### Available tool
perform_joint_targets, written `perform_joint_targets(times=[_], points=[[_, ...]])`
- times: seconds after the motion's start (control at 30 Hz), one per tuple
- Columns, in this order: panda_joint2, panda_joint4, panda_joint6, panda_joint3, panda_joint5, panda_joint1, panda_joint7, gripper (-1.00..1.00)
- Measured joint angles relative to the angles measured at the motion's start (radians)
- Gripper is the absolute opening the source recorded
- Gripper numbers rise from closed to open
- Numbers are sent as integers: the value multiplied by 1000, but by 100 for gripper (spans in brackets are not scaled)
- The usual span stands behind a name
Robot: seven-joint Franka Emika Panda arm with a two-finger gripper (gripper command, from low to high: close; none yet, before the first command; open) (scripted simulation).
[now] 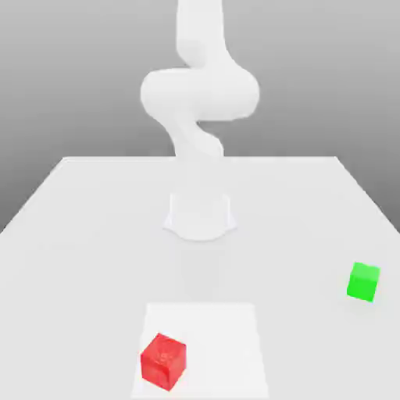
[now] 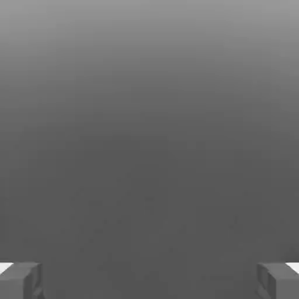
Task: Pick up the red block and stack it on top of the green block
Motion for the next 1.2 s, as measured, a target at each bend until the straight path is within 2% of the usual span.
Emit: perform_joint_targets(times=[0.5,0.77,0.93,0.97,1.2], points=[[551,-133,228,29,-53,-103,243,0],[838,-203,350,21,-18,-129,326,0],[1019,-191,486,14,-18,-126,342,0],[1052,-187,514,11,-20,-123,344,-100],[1058,-186,520,11,-22,-124,346,-100]])
